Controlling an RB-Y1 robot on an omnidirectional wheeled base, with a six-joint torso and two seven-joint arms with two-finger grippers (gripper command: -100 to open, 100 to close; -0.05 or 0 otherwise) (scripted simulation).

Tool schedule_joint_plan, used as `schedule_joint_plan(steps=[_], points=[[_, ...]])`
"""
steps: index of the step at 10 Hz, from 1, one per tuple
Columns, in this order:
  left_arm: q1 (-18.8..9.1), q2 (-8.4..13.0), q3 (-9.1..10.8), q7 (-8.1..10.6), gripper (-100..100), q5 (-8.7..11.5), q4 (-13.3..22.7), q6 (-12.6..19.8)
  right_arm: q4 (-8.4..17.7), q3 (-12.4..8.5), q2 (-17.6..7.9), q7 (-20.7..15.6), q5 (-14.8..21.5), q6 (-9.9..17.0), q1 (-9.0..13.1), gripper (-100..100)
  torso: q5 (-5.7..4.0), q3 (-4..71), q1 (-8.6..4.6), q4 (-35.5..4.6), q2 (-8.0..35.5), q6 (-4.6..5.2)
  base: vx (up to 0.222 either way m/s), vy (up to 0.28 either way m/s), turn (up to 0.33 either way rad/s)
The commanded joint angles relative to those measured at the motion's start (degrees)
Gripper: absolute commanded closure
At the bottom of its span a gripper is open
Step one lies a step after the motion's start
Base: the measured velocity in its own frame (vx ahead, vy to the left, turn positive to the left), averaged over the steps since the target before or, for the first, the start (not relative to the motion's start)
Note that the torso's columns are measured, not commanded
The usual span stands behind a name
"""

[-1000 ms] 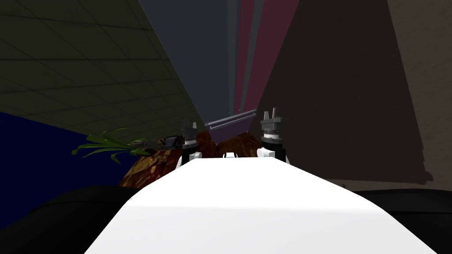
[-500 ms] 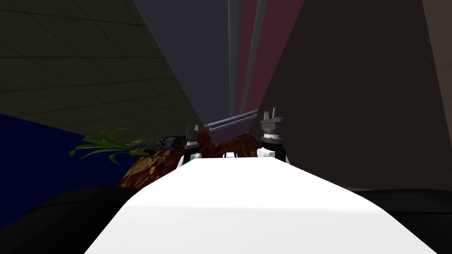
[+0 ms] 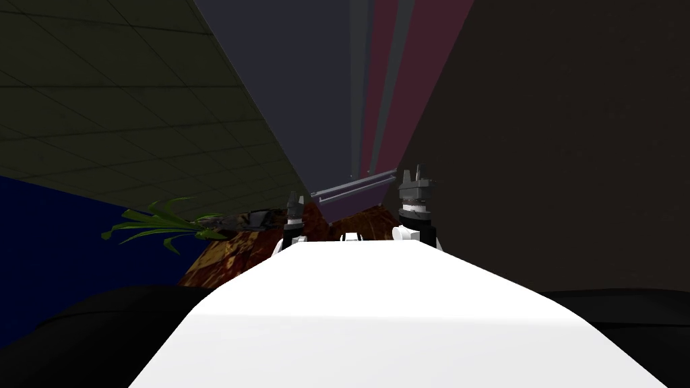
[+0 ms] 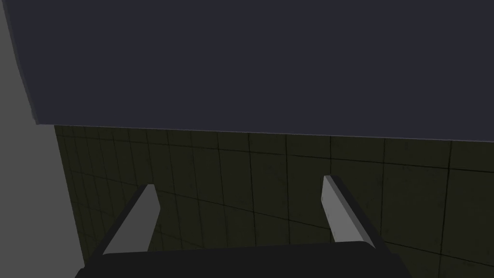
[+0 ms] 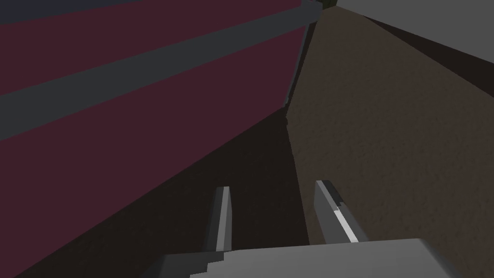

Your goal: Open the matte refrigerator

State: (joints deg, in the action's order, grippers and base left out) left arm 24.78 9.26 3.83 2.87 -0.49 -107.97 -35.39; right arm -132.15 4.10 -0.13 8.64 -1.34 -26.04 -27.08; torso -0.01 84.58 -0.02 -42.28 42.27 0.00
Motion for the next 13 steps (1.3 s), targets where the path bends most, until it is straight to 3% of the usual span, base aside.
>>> schedule_joint_plan(steps=[1,13], points=[[-0.9,0.4,0.39,-0.22,-100,0.0,4.2,-1.5,0.0,0.0,0.0,0.0,0.0,0.0,0.0,0,0.0,-0.1,-0.01,0.0,0.1,0.01,0.066,-0.017,0.019],[-3.7,1.5,2.35,-0.92,-100,0.3,22.4,-8.2,0.0,0.0,0.0,0.0,0.0,0.0,0.0,0,0.0,0.0,0.0,0.0,0.0,0.01,0.07,-0.012,0.021]])
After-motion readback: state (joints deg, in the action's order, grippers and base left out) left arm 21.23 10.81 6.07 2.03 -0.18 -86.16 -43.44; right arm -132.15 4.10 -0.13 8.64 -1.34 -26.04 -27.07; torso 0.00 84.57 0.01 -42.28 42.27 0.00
